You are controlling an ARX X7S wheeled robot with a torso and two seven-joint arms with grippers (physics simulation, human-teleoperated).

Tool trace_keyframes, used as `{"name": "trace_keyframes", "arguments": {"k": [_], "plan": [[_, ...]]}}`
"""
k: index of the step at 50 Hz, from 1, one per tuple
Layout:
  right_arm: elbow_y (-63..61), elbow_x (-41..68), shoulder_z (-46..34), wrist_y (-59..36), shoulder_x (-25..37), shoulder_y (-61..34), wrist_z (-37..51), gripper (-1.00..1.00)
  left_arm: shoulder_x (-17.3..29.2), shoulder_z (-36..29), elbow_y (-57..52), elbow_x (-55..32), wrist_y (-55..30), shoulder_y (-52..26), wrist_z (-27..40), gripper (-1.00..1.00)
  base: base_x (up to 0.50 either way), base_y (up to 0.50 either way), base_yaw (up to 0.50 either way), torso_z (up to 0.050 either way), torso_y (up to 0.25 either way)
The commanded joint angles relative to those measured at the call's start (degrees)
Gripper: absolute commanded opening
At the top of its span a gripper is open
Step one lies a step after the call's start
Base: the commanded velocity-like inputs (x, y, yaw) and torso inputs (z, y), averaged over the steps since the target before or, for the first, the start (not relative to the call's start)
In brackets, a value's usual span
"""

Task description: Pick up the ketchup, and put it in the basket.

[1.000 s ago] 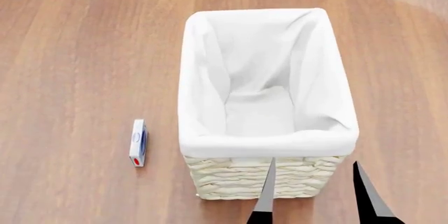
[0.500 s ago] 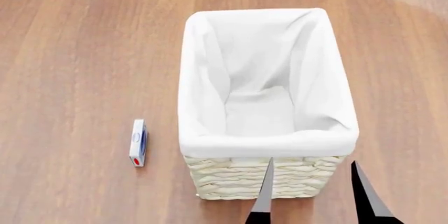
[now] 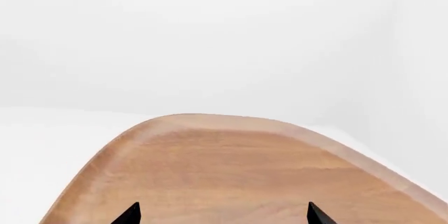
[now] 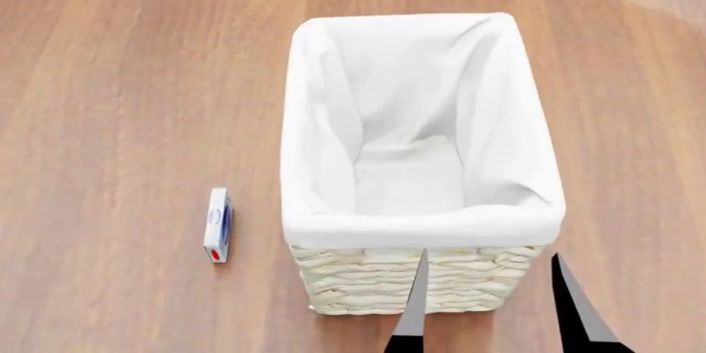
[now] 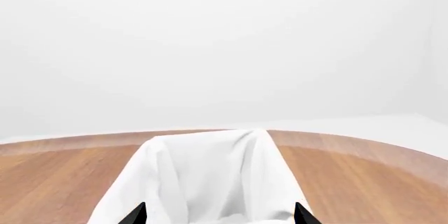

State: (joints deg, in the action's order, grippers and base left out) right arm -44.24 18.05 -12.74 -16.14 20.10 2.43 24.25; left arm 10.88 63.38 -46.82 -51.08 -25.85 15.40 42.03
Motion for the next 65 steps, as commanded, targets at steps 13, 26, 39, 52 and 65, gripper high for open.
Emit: {"name": "trace_keyframes", "arguments": {"k": [13, 26, 39, 52, 65], "plan": [[-0.3, -0.4, 0.7, -0.6, -0.5, -0.5, -0.9, 1.00, -1.1, 3.1, 5.9, -5.7, -4.3, -1.1, 6.6, 1.00, 0.00, 0.00, 0.00, 0.000, 0.000], [-0.8, -0.1, 0.6, -0.6, -0.1, -0.3, -0.5, 1.00, -1.1, 2.5, 7.0, -8.4, -6.1, -1.9, 9.1, 1.00, 0.00, 0.00, 0.00, 0.000, 0.000], [-0.9, 0.3, 0.5, -0.7, 0.2, -0.6, -0.1, 1.00, -0.3, 0.1, 9.0, -8.5, -8.0, -3.0, 10.8, 1.00, 0.00, 0.00, 0.00, 0.000, 0.000], [0.1, 0.5, 0.1, 0.1, 0.3, -0.6, -0.2, 1.00, 0.6, -4.0, 11.5, -4.3, -7.5, -3.7, 8.1, 1.00, 0.00, 0.00, 0.00, 0.000, 0.000], [0.0, 0.6, -0.4, -0.1, 0.5, -0.8, 0.1, 1.00, 1.1, -6.3, 17.1, 0.2, -5.6, -4.4, 5.5, 1.00, 0.00, 0.00, 0.00, 0.000, 0.000]]}}
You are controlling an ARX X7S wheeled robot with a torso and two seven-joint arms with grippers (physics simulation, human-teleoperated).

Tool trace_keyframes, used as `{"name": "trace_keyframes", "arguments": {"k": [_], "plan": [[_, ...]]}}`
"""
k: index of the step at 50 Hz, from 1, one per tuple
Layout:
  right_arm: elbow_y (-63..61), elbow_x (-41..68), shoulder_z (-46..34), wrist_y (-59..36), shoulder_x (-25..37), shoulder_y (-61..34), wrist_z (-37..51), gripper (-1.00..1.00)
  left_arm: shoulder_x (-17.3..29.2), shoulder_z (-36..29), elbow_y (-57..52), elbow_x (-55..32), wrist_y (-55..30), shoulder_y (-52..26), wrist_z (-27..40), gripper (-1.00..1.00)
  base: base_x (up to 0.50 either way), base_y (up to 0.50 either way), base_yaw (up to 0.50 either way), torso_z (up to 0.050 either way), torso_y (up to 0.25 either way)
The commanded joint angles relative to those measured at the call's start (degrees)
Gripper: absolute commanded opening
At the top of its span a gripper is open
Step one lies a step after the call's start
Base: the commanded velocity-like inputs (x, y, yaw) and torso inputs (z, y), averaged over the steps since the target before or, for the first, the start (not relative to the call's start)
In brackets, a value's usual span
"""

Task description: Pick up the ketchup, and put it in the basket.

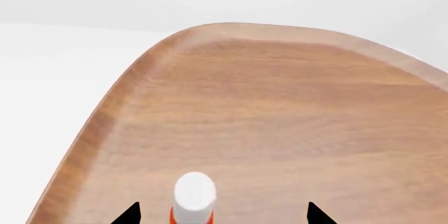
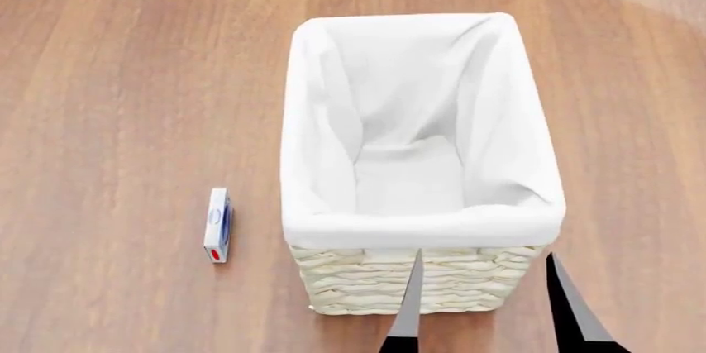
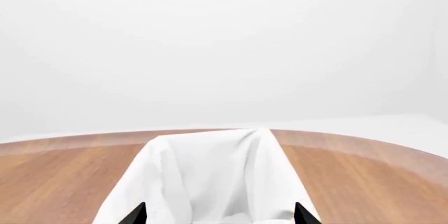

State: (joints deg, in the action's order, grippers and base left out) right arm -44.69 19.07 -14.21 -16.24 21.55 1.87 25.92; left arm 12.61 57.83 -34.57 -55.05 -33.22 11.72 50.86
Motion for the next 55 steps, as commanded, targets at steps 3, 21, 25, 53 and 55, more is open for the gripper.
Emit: {"name": "trace_keyframes", "arguments": {"k": [3, 21, 25, 53, 55], "plan": [[0.4, -0.4, 1.1, 0.0, -0.9, -0.2, -1.4, 1.00, -0.4, -1.6, 5.6, 5.7, 2.1, -0.9, -3.5, 1.00, 0.00, 0.00, 0.00, 0.000, 0.000], [0.8, -0.4, 0.6, 0.3, -0.7, -0.3, -1.2, 1.00, 0.5, -5.0, 14.6, 10.6, 5.6, -3.2, -7.5, 1.00, 0.00, 0.00, 0.00, 0.000, 0.000], [0.8, -0.4, 0.5, 0.3, -0.6, -0.3, -1.2, 1.00, 0.8, -4.9, 15.5, 10.8, 5.8, -3.2, -7.7, 1.00, 0.00, 0.00, 0.00, 0.000, 0.000], [1.3, -0.2, -0.3, 0.7, -0.4, -0.6, -0.9, 1.00, 2.1, -5.2, 20.2, 12.4, 7.4, -4.4, -8.8, 1.00, 0.00, 0.00, 0.00, 0.000, 0.000], [1.4, -0.2, -0.2, 0.8, -0.3, -0.6, -0.9, 1.00, 2.3, -5.1, 20.3, 12.2, 7.1, -4.6, -8.5, 1.00, 0.00, 0.00, 0.00, 0.000, 0.000]]}}
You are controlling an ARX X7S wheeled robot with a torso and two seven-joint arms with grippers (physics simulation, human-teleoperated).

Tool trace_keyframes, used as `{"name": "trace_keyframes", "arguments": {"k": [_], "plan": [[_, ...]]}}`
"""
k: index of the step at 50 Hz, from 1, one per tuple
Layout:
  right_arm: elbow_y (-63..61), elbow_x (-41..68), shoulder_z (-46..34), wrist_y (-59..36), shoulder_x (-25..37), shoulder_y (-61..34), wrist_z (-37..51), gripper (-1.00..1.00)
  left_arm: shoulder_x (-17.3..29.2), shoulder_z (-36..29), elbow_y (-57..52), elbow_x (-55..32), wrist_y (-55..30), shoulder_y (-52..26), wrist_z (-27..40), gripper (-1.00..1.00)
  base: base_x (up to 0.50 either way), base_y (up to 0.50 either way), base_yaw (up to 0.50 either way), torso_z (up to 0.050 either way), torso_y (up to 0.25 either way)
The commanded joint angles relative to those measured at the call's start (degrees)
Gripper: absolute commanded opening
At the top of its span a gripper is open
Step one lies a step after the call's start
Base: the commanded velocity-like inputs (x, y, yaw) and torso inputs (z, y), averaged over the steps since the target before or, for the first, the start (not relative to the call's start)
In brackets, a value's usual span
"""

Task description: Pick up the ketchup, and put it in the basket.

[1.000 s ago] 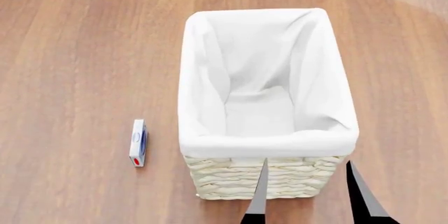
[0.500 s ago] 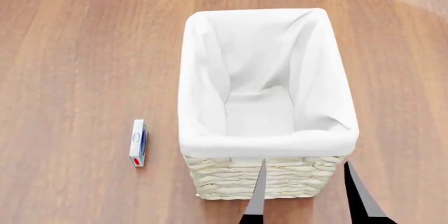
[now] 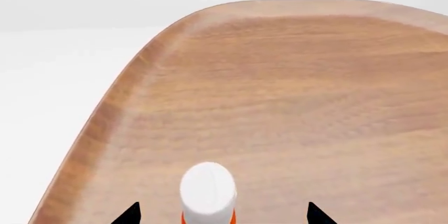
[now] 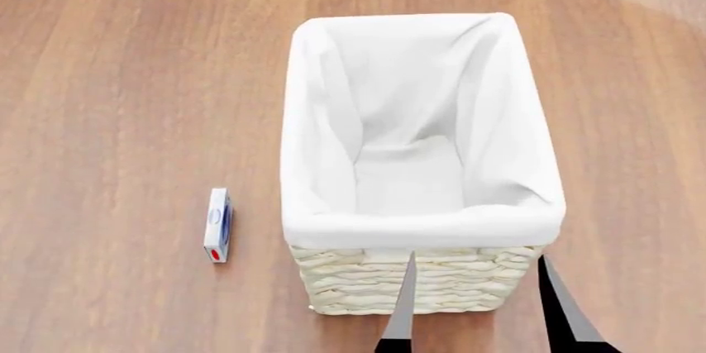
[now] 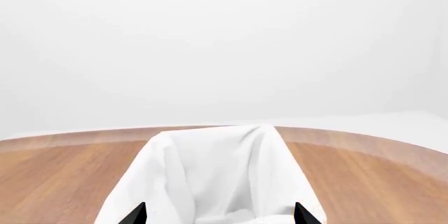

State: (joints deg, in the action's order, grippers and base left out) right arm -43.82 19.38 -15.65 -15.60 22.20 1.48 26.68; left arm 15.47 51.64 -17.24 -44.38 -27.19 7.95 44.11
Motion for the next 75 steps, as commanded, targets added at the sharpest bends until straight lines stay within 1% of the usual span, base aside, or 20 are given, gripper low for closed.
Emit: {"name": "trace_keyframes", "arguments": {"k": [1, 17, 35, 54, 63, 75], "plan": [[0.7, -0.4, 1.3, 0.2, -1.0, -0.1, -1.6, 1.00, -0.4, 1.0, 3.1, 1.6, 1.1, -0.9, -1.7, 1.00, 0.00, 0.00, 0.00, 0.000, 0.000], [0.7, -0.2, 1.0, 0.3, -0.8, -0.3, -1.4, 1.00, 1.0, 0.6, 6.9, 2.5, 1.2, -2.7, -1.5, 1.00, 0.00, 0.00, 0.00, 0.000, 0.000], [0.9, 0.0, 0.6, 0.5, -0.6, -0.3, -1.2, 1.00, 1.9, -0.9, 10.8, 4.2, 2.5, -3.5, -3.1, 1.00, 0.00, 0.00, 0.00, 0.000, 0.000], [1.5, -0.1, 0.1, 0.9, -0.5, -0.5, -1.1, 1.00, 3.0, -0.3, 14.9, 5.3, 4.5, -3.4, -5.0, 1.00, 0.00, 0.00, 0.00, 0.000, 0.000], [1.6, 0.0, -0.1, 1.0, -0.5, -0.6, -0.9, 1.00, 3.1, -1.6, 17.6, 6.9, 6.1, -4.3, -6.1, 1.00, 0.00, 0.00, 0.00, 0.000, 0.000], [1.3, 0.1, -0.4, 0.7, -0.3, -0.8, -0.7, 1.00, 3.5, -2.2, 19.2, 7.5, 6.3, -5.0, -6.3, 1.00, 0.00, 0.00, 0.00, 0.000, 0.000]]}}
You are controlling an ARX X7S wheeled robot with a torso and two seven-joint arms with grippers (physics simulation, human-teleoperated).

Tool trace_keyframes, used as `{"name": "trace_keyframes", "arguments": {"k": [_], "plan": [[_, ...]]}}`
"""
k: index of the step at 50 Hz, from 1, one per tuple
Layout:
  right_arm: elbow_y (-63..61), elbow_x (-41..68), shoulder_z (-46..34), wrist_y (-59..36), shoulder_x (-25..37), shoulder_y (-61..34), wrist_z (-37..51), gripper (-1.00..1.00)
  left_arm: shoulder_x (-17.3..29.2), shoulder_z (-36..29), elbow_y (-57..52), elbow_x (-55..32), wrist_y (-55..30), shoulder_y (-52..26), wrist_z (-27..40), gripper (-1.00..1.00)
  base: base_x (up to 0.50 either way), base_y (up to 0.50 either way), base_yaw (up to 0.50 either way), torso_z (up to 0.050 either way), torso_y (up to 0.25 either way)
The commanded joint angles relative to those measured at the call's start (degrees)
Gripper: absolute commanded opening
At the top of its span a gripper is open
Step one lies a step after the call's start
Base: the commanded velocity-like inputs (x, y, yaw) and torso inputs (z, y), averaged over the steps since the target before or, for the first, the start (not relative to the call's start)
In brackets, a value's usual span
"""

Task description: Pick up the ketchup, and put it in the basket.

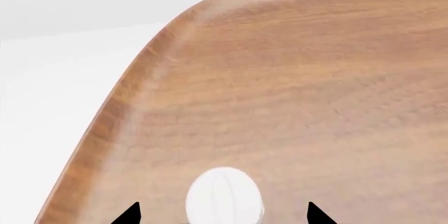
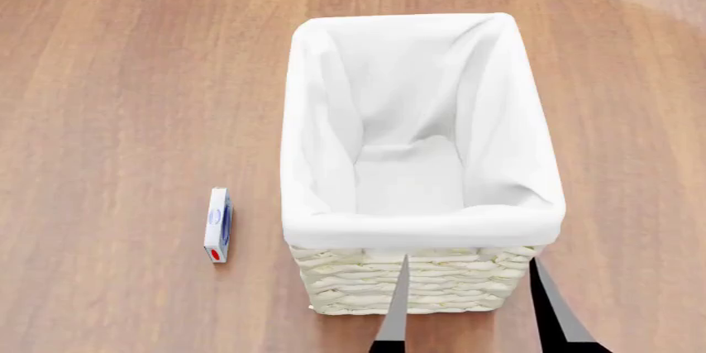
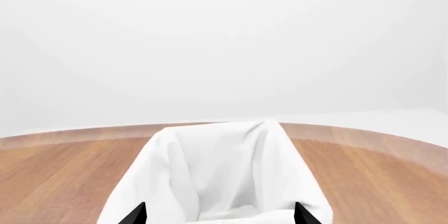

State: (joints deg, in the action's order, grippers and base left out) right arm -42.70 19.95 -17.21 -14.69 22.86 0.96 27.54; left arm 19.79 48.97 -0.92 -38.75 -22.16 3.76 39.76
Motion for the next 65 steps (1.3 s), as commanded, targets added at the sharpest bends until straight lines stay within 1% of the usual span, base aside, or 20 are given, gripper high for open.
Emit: {"name": "trace_keyframes", "arguments": {"k": [1, 17, 18, 40, 43, 50, 52, 53, 58, 63, 65], "plan": [[0.2, -0.5, 1.2, -0.2, -1.0, -0.2, -1.5, 1.00, -0.8, 0.2, 3.0, 2.0, 1.5, -0.8, -2.2, 1.00, 0.00, 0.00, 0.00, 0.000, 0.000], [0.8, -0.2, 1.0, 0.4, -0.9, -0.2, -1.5, 1.00, -0.5, -0.1, 6.1, 2.5, 3.1, -1.5, -3.8, 1.00, 0.00, 0.00, 0.00, 0.000, 0.000], [0.9, -0.2, 1.0, 0.5, -0.9, -0.2, -1.5, 1.00, -0.5, -0.1, 6.0, 2.4, 3.1, -1.4, -3.9, -1.00, 0.00, 0.00, 0.00, 0.000, 0.000], [0.9, 0.3, 0.8, 0.8, -0.7, -0.3, -1.3, 1.00, -0.3, -0.5, 4.8, 2.8, 3.8, -1.4, -4.3, -1.00, 0.00, 0.00, 0.00, 0.000, 0.000], [1.0, 0.3, 0.7, 0.9, -0.6, -0.3, -1.3, 1.00, -0.3, -0.8, 3.6, 1.5, 3.9, -1.3, -6.2, -1.00, 0.00, 0.00, 0.00, 0.000, 0.000], [0.9, 0.3, 0.7, 0.8, -0.5, -0.3, -1.1, 1.00, 0.4, -3.0, -3.9, 0.6, 2.5, -0.7, -7.0, -1.00, 0.00, 0.00, 0.00, 0.000, 0.000], [1.0, 0.3, 0.6, 0.9, -0.5, -0.4, -1.1, 1.00, 0.8, -3.5, -8.6, -1.2, 3.3, 0.2, -10.1, -1.00, 0.00, 0.00, 0.00, 0.000, 0.000], [0.9, 0.3, 0.6, 0.9, -0.5, -0.4, -1.1, 1.00, 1.2, -3.8, -10.1, -1.9, 2.7, 0.4, -10.4, -1.00, 0.00, 0.00, 0.00, 0.000, 0.000], [0.9, 0.4, 0.6, 0.7, -0.4, -0.5, -1.0, 1.00, 4.0, -5.6, -17.9, -4.2, -0.1, 1.4, -11.8, -1.00, 0.00, 0.00, 0.00, 0.000, 0.000], [0.7, 0.4, 0.5, 0.5, -0.3, -0.5, -0.8, 1.00, 6.9, -5.5, -24.4, -8.2, -4.6, 1.1, -9.7, -1.00, 0.00, 0.00, 0.00, 0.000, 0.000], [0.7, 0.4, 0.4, 0.5, -0.3, -0.5, -0.7, 1.00, 8.8, -5.6, -28.1, -10.6, -6.7, 0.7, -9.0, -1.00, 0.00, 0.00, 0.00, 0.000, 0.000]]}}
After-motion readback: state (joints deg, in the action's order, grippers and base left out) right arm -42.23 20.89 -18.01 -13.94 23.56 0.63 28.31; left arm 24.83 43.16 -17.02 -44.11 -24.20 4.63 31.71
